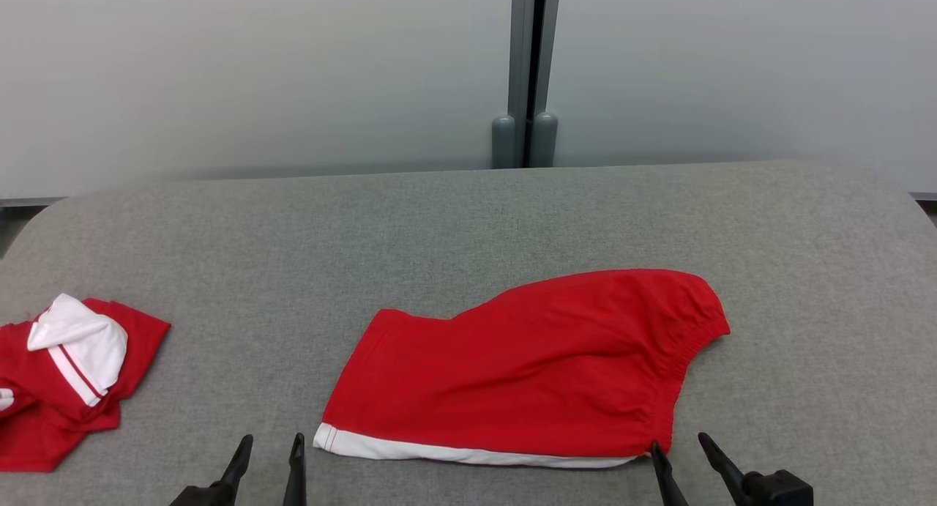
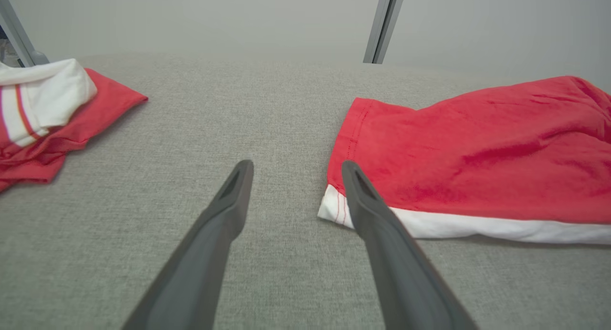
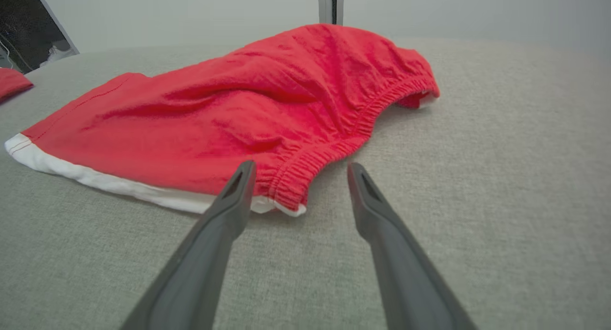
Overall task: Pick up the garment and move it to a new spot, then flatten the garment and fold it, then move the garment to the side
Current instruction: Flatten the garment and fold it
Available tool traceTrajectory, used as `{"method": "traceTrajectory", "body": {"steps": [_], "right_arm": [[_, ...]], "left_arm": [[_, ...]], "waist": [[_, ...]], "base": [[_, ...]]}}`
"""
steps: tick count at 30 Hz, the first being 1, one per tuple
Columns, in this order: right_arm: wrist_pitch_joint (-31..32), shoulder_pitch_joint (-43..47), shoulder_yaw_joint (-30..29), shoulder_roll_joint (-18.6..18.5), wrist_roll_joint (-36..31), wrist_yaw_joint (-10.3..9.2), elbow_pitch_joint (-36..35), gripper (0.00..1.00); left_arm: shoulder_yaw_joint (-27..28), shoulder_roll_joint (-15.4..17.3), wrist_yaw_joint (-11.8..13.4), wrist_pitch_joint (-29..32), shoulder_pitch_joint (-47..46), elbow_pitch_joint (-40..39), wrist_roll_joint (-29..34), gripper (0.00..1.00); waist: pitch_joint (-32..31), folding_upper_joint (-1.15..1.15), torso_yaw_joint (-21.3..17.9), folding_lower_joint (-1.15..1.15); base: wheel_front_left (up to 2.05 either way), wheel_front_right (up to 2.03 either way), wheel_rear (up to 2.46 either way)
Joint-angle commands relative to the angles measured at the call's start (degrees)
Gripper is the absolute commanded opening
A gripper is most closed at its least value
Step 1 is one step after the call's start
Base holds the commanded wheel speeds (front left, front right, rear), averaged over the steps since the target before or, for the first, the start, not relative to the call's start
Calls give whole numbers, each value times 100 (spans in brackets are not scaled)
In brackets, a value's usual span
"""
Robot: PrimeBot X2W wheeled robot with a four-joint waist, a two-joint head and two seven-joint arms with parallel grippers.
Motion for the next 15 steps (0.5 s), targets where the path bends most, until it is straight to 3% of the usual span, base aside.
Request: {"method": "traceTrajectory", "body": {"steps": [1,15], "right_arm": [[-3,-97,-17,-22,114,-1,93,100],[-2,-506,80,-24,629,-1,432,100]], "left_arm": [[-55,26,-7,-1,12,-30,-26,100],[-285,319,-7,-2,-186,-188,-304,100]], "waist": [[40,0,35,0],[437,0,251,0]], "base": [[0,0,0],[0,0,0]]}}
